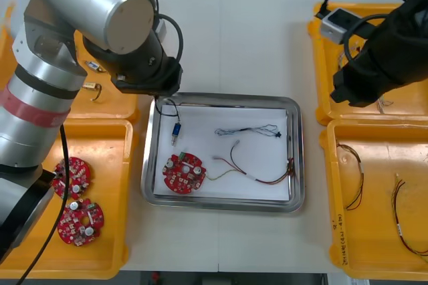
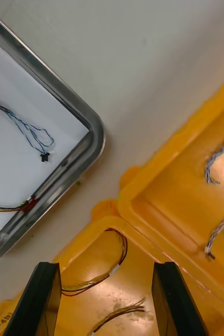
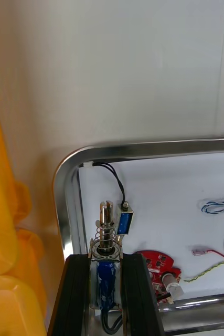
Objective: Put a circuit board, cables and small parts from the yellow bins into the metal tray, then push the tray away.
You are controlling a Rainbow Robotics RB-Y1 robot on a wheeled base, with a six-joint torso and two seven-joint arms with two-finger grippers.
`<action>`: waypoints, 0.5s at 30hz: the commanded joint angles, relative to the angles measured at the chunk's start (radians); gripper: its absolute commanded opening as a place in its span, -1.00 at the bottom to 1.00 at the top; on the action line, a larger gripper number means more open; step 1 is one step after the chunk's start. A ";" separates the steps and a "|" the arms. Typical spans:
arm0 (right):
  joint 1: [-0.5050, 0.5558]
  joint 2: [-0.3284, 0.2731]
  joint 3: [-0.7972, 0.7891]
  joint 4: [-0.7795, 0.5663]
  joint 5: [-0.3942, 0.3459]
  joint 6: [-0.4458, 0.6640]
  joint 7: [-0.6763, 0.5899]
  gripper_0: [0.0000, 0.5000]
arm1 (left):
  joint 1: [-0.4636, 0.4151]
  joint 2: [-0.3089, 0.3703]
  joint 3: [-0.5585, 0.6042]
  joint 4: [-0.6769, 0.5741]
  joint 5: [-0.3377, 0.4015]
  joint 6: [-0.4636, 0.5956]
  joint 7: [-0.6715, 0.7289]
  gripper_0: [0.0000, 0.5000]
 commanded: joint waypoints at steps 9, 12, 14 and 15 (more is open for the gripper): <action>0.210 -0.141 -0.231 -0.125 -0.068 0.003 -0.243 1.00 | 0.036 -0.023 -0.167 -0.039 -0.039 -0.116 0.255 -0.99; 0.258 -0.150 -0.298 -0.136 -0.097 0.003 -0.274 1.00 | 0.042 -0.023 -0.196 -0.039 -0.044 -0.147 0.271 -0.98; 0.293 -0.155 -0.350 -0.136 -0.120 0.003 -0.289 1.00 | 0.049 -0.023 -0.210 -0.039 -0.044 -0.165 0.280 -0.98; 0.307 -0.156 -0.369 -0.136 -0.124 0.003 -0.291 1.00 | 0.053 -0.023 -0.216 -0.039 -0.044 -0.173 0.284 -0.98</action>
